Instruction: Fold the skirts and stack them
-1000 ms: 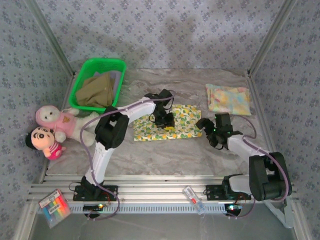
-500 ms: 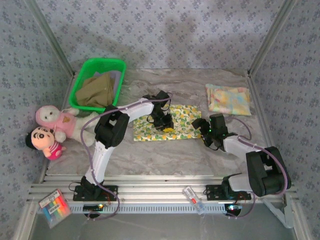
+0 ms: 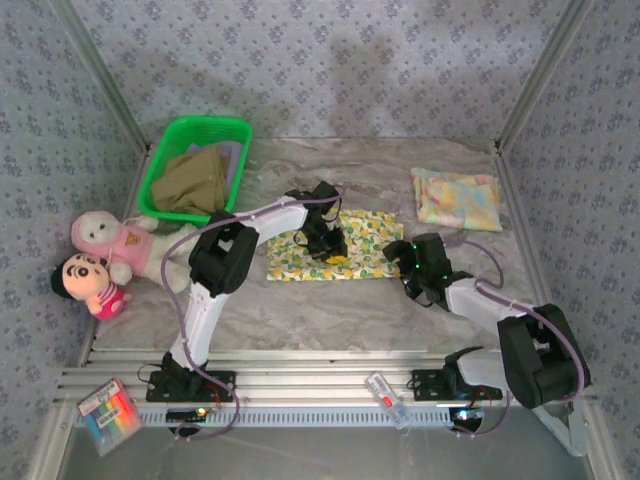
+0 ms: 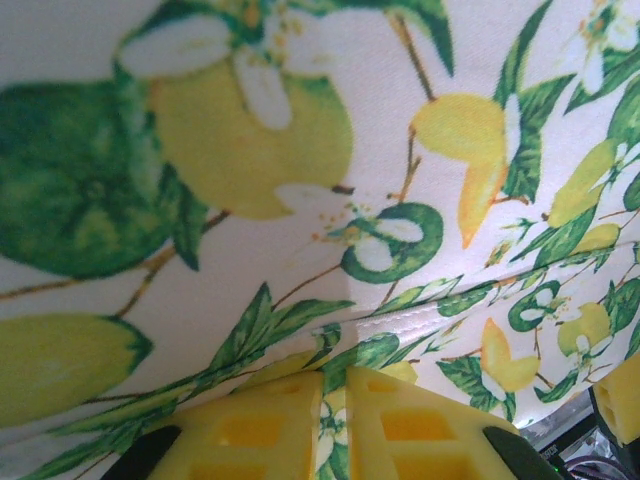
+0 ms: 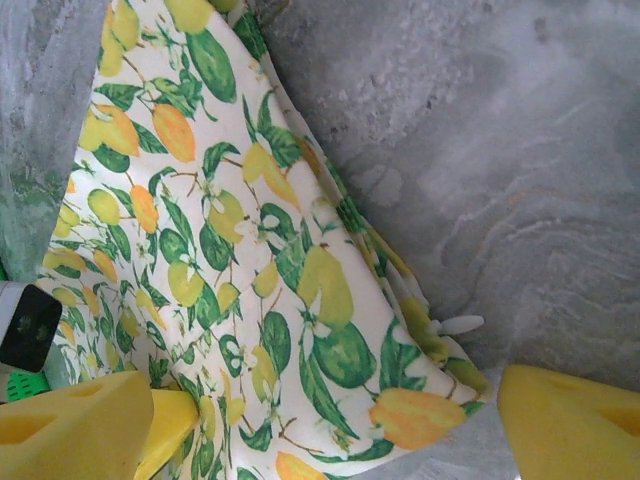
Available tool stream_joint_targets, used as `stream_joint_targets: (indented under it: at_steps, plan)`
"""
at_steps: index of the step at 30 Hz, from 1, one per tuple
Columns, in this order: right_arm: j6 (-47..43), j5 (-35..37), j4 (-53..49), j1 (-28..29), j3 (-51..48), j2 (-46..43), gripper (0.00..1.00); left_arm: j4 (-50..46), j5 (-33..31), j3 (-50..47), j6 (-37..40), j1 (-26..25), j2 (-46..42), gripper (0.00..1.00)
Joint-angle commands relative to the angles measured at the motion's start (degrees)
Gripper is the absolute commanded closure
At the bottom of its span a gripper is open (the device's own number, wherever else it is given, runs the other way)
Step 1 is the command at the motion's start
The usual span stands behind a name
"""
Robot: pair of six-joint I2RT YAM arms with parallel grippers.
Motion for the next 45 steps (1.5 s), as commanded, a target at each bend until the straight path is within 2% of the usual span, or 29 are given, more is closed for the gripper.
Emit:
stream_joint_targets:
  at_steps: [1,5,12,21,24,30,34,35,39,42,45]
  plan:
    - [2.0,3.4,-2.0,1.0,0.2,0.0,0.08,-1.4,-1.1,-1.8,-0.6,0.3,-0.1,0.83]
    - [2.0,3.5,-0.8,1.7,-0.1,0.4,0.07,-1.2,-1.1,-2.1,-0.8,0.4,-0.2,0.83]
    - [1.9,2.7,10.1,2.0,-1.7,2.0,0.2,-0.9,-0.8,-2.4,-0.9,0.4,-0.2,0.82]
    - [2.8,4.7,11.0,2.5,-2.5,2.8,0.22,0.0,-0.8,-3.3,-1.0,0.7,-0.7,0.82]
    - [2.9,6.4,12.0,2.8,-3.2,3.4,0.33,0.1,-0.8,-3.4,-1.0,0.8,-1.0,0.82]
    - [5.5,10.6,18.6,3.0,-7.6,3.3,0.75,0.3,-0.8,-3.6,-0.9,0.9,-1.0,0.81]
    - [-0.6,11.7,18.7,3.7,-6.4,1.7,0.97,0.3,-0.6,-3.3,-0.7,1.2,-1.2,0.81]
    - [-3.8,12.4,18.4,4.2,-5.6,1.2,1.0,-0.1,-0.8,-2.6,-0.4,1.3,-1.7,0.79]
    - [-14.7,14.7,15.5,5.9,-2.8,0.0,1.0,0.2,-3.2,-2.9,-0.3,3.2,-6.6,0.7]
    - [-20.5,15.3,15.3,6.1,-2.3,-0.6,1.0,1.2,-8.1,-8.2,-0.3,6.7,-13.3,0.63]
    - [-26.1,15.2,13.8,6.2,-0.4,-0.8,1.0,3.1,-12.1,-16.1,-0.6,12.3,-19.3,0.62]
